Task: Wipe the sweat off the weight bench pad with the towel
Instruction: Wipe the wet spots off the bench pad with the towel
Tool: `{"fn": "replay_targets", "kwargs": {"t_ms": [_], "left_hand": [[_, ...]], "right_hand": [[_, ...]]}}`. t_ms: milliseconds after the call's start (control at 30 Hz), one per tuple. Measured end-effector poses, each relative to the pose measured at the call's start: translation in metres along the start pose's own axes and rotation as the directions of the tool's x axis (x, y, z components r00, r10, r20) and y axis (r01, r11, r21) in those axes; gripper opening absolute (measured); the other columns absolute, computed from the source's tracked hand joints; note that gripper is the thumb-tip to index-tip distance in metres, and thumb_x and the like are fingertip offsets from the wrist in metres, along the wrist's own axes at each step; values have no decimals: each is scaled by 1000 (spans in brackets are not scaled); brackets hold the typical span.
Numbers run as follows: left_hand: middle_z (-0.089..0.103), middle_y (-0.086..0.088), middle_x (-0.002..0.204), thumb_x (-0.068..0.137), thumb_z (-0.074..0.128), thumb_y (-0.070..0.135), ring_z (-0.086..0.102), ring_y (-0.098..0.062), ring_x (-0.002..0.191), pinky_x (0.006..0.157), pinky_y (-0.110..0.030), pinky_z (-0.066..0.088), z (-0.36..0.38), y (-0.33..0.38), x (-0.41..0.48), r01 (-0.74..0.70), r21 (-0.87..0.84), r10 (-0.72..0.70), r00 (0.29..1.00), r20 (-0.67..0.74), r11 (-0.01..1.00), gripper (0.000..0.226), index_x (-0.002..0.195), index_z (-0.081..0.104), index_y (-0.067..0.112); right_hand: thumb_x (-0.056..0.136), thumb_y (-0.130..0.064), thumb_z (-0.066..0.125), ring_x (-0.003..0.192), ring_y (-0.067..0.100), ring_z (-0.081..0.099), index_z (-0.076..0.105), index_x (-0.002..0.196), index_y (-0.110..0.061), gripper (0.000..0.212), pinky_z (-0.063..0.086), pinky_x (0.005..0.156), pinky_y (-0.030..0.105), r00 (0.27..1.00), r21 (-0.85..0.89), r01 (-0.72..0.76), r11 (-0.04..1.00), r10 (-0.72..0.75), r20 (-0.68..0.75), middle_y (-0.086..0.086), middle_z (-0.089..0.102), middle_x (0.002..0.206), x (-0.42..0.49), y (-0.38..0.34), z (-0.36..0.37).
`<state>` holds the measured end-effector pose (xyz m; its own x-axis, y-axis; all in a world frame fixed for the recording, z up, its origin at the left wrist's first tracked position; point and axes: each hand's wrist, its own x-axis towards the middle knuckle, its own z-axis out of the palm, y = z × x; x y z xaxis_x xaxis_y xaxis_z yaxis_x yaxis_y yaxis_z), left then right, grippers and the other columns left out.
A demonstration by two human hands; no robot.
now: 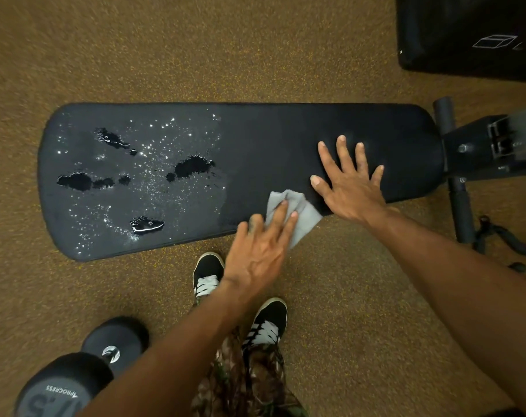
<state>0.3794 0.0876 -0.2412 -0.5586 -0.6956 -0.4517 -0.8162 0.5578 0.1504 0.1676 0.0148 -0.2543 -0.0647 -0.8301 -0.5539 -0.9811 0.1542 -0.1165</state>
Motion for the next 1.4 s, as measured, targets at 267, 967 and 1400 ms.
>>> {"fn": "replay_targets", "kwargs": {"t_ms": [267, 967, 1400], "left_hand": [[-20, -13, 163, 99, 30, 17, 37, -32, 112, 89, -41, 38, 3, 5, -10, 166, -52, -165, 986, 19, 985, 73, 155, -16, 15], [-2, -21, 164, 98, 32, 14, 40, -36, 124, 93, -44, 43, 4, -11, -18, 339, -131, -350, 934, -76, 932, 68, 157, -1, 7], [-12, -12, 165, 96, 40, 14, 42, -32, 111, 87, -42, 43, 20, -55, -59, 320, -30, -321, 945, -60, 947, 81, 156, -15, 18]], "right_hand": [[95, -70, 15, 147, 28, -27, -17, 150, -48, 67, -7, 113, 70, 999, -26, -22, 999, 21, -25, -10, -26, 161, -1, -3, 4], [95, -69, 20, 148, 30, -23, -14, 151, -46, 69, -4, 112, 70, 998, -38, -36, 999, 38, 57, -8, -26, 161, -1, -8, -6], [99, -59, 26, 151, 35, -2, 1, 157, -32, 69, 8, 118, 61, 993, -50, -89, 995, 85, -81, 1, -7, 166, -13, -33, -7]]}}
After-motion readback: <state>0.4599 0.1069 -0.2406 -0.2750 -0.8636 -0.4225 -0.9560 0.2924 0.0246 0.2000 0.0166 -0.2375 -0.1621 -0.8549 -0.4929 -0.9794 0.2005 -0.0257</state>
